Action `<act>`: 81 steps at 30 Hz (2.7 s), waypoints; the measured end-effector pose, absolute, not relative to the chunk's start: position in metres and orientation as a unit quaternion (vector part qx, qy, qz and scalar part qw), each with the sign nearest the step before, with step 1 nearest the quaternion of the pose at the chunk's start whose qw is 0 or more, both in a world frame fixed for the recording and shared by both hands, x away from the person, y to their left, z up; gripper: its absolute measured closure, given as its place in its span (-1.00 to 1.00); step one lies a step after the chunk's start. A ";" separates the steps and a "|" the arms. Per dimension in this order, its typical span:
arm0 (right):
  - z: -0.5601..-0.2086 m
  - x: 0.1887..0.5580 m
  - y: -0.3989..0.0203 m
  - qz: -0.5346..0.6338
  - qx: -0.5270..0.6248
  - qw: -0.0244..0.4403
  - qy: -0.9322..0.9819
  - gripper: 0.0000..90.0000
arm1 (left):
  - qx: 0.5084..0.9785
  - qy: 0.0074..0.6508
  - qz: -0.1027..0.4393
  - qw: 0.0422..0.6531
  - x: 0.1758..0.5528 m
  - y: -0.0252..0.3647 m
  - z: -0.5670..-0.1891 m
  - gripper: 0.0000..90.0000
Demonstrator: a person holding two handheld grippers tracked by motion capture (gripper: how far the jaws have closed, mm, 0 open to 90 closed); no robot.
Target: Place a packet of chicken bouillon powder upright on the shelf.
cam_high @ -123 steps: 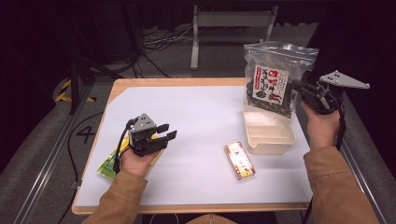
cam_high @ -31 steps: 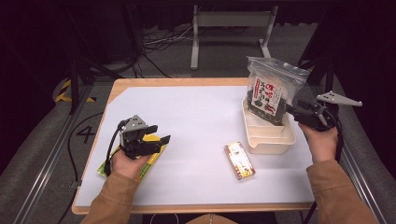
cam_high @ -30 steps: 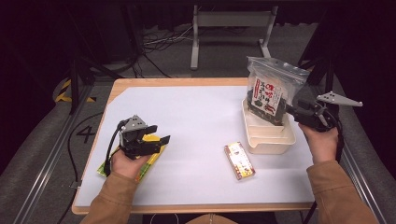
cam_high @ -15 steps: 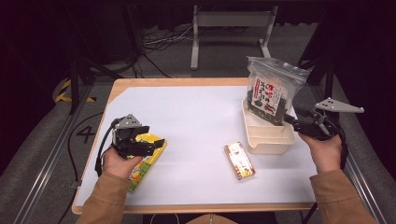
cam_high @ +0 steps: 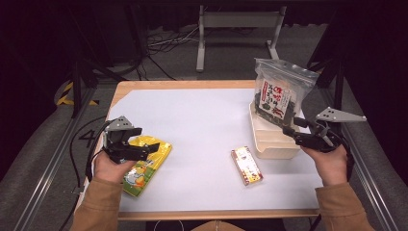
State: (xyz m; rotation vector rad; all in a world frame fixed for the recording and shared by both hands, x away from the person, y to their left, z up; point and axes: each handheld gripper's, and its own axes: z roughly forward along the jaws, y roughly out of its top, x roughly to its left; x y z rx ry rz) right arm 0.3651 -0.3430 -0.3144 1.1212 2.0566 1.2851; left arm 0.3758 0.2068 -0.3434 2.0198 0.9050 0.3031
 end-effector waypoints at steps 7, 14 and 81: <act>-0.318 0.363 -0.341 0.474 0.398 0.230 0.751 -0.13 | 0.807 0.374 0.126 0.439 0.377 0.218 -0.345 -0.85; -0.320 0.361 -0.337 0.477 0.370 0.233 0.763 -0.13 | 0.805 0.391 0.124 0.428 0.376 0.236 -0.351 -0.94; -0.323 0.360 -0.316 0.479 0.339 0.221 0.779 -0.18 | 0.796 0.529 0.019 0.294 0.417 0.291 -0.436 -0.75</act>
